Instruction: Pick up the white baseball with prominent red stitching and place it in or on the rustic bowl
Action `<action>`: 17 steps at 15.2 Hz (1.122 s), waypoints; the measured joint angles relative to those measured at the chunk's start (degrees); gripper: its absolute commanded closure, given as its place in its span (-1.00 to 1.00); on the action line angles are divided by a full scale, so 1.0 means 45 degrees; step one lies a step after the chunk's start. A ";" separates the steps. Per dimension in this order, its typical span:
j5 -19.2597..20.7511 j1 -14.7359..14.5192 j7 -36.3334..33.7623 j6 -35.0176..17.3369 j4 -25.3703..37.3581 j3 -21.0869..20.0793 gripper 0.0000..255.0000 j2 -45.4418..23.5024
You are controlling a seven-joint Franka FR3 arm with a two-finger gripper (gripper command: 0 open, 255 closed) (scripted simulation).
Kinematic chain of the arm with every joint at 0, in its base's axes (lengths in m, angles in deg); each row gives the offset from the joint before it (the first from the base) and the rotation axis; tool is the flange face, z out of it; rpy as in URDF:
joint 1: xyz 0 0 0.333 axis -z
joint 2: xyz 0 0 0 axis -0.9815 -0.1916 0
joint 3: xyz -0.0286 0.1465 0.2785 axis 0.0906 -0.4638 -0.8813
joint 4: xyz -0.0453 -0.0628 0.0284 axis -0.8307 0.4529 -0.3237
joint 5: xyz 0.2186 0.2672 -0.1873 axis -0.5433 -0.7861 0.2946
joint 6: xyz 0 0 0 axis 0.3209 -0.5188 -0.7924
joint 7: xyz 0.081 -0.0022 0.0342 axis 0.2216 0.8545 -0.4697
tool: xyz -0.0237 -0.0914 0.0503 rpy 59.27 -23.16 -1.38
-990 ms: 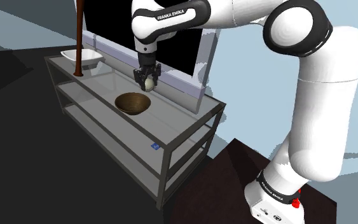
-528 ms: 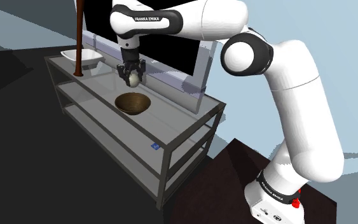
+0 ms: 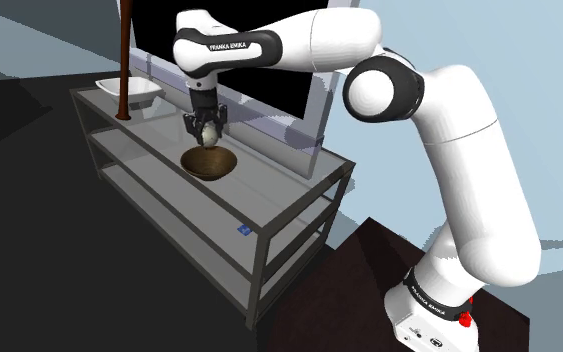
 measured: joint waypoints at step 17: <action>0.0028 0.0032 -0.0059 -0.1026 -0.0817 0.0013 -1.00 -0.0199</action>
